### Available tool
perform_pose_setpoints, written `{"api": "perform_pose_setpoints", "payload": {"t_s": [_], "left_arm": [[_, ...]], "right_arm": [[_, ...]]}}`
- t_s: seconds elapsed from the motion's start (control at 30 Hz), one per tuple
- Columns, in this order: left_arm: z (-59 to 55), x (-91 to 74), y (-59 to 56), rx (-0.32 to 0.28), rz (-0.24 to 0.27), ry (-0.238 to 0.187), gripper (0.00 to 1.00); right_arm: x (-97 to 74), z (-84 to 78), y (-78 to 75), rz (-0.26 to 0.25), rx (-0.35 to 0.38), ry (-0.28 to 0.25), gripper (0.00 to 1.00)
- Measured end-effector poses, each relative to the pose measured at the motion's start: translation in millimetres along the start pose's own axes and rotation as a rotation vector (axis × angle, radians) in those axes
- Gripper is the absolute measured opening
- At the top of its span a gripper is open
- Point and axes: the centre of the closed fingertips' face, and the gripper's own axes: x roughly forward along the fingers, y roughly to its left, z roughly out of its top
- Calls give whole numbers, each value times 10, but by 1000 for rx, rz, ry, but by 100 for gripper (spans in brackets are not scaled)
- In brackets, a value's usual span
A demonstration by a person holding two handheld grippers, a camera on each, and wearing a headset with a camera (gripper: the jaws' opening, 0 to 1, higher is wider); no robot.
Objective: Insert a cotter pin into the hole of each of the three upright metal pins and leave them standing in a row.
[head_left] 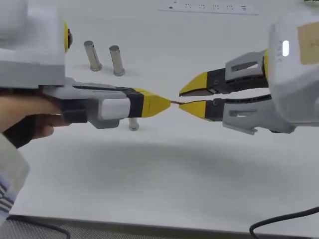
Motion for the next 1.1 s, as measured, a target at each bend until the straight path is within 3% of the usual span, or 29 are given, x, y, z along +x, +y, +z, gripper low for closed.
{"api": "perform_pose_setpoints", "payload": {"t_s": [0.4, 0.73, 1.1], "left_arm": [[-1, -22, -23, 49, -13, 5, 0], [-12, -29, -59, 98, -28, 12, 0], [-16, -14, -68, 64, -37, 9, 0]], "right_arm": [[-83, -49, 38, 38, 57, -8, 11], [-80, -28, 53, 99, 146, -51, 11], [-53, -8, 116, 132, 125, -46, 10]]}}
